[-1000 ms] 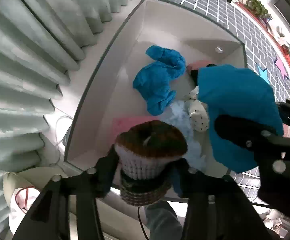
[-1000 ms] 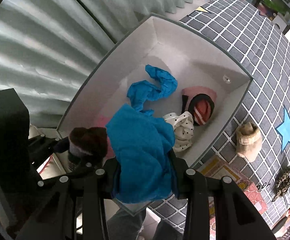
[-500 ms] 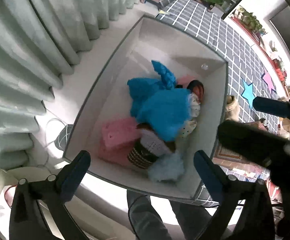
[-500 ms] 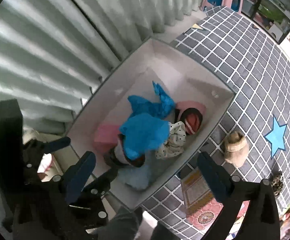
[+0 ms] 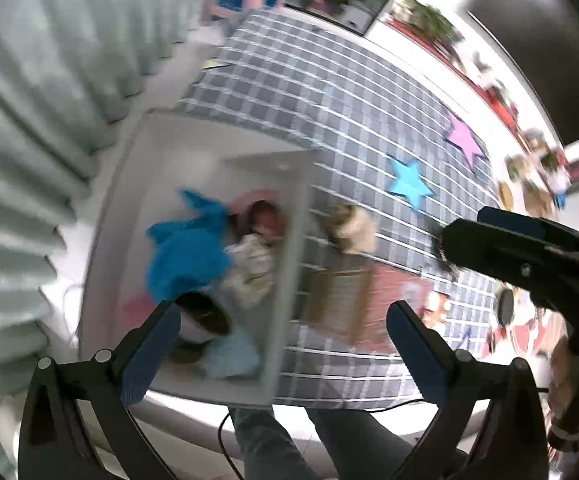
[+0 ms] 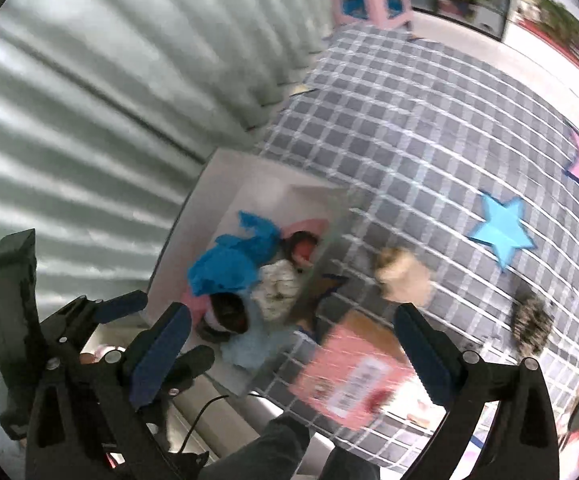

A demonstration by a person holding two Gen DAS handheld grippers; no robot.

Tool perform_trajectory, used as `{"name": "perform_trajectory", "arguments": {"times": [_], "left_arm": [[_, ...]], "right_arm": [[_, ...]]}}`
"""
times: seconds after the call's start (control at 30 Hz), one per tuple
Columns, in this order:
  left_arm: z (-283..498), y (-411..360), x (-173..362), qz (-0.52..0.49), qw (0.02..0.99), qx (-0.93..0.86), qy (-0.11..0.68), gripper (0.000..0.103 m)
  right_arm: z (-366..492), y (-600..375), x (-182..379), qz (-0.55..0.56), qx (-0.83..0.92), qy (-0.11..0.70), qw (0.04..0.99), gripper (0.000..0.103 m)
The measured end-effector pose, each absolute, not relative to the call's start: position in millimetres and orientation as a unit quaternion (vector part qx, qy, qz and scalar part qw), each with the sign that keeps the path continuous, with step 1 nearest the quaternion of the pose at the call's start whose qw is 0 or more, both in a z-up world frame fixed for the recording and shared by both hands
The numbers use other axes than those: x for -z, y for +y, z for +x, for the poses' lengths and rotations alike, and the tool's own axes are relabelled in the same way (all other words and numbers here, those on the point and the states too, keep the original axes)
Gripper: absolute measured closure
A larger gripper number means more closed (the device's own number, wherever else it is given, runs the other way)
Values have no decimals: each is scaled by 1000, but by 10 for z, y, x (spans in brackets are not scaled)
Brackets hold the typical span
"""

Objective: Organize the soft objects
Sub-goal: 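Move both tools back toward the beige sock and leopard-print cloth on the bedspread, then grasp the beige sock with the left tool while the right tool grasps the leopard-print cloth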

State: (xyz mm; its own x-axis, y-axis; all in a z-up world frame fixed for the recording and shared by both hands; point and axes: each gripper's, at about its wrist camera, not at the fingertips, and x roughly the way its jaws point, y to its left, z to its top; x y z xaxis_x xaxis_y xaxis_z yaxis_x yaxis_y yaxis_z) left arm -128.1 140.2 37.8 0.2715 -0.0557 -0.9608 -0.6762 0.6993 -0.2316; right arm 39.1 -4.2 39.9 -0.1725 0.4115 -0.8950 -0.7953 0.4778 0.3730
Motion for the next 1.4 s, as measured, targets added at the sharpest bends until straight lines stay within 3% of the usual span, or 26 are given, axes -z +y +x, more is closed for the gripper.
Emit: {"name": "perform_trajectory", "arguments": {"times": [0.3, 0.6, 0.9, 1.4], "left_arm": [[-116, 984, -271, -276, 713, -171, 622, 0], [740, 929, 638, -322, 606, -204, 698, 0], [979, 987, 1445, -339, 512, -270, 742, 0], [921, 963, 2002, -362, 449, -322, 751, 3]], "right_arm": [[1534, -1267, 156, -91, -341, 646, 677, 1], [1894, -1999, 997, -60, -272, 696, 662, 1], [2065, -1908, 1478, -104, -278, 689, 661, 1], [2317, -1522, 2054, -159, -290, 679, 655, 1]]}}
